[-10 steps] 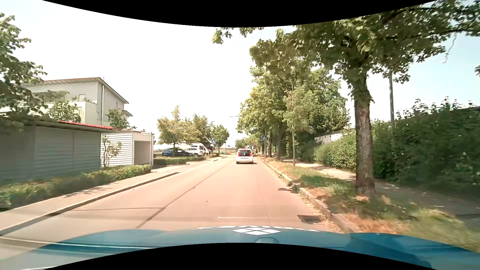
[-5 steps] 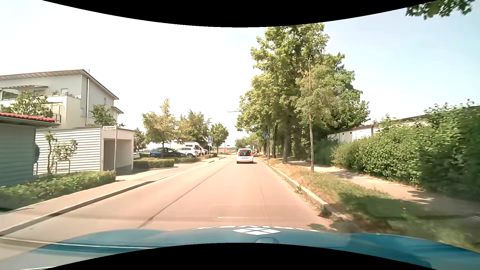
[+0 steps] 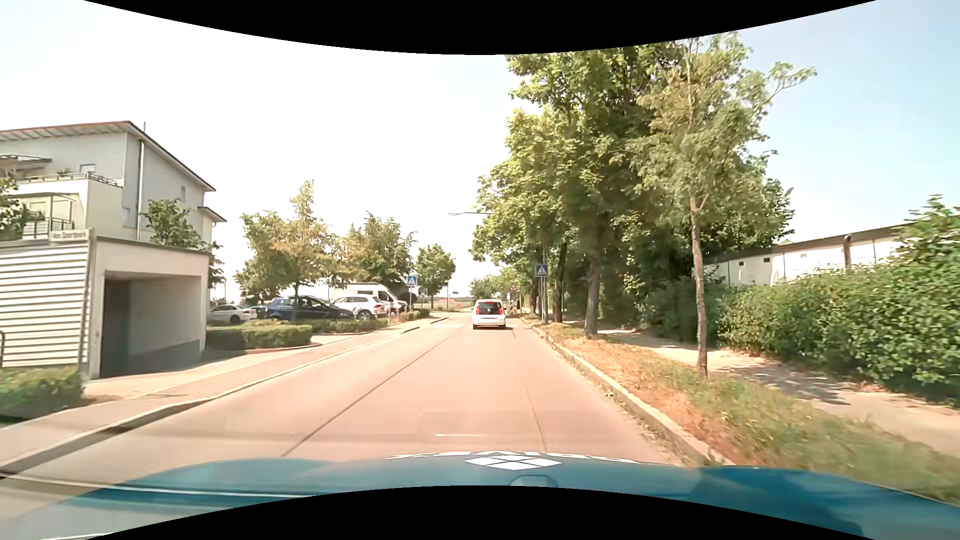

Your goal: Follow the waypoints while adhering to traffic rules and regulations

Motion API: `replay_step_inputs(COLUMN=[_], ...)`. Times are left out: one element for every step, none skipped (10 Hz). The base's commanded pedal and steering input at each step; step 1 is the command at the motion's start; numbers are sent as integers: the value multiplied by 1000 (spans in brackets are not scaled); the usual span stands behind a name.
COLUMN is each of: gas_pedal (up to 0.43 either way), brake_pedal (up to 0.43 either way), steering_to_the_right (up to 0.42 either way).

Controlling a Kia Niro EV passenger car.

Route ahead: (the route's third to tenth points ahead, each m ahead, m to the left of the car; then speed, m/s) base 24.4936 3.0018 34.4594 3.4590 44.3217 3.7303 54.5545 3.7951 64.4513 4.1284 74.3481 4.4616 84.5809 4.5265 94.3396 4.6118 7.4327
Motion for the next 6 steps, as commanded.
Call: replay_step_inputs(gas_pedal=[79, 87, 118, 118, 118, 118], brake_pedal=[0, 0, 0, 0, 0, 0], steering_to_the_right=[-1, -1, -1, -1, -2, -5])
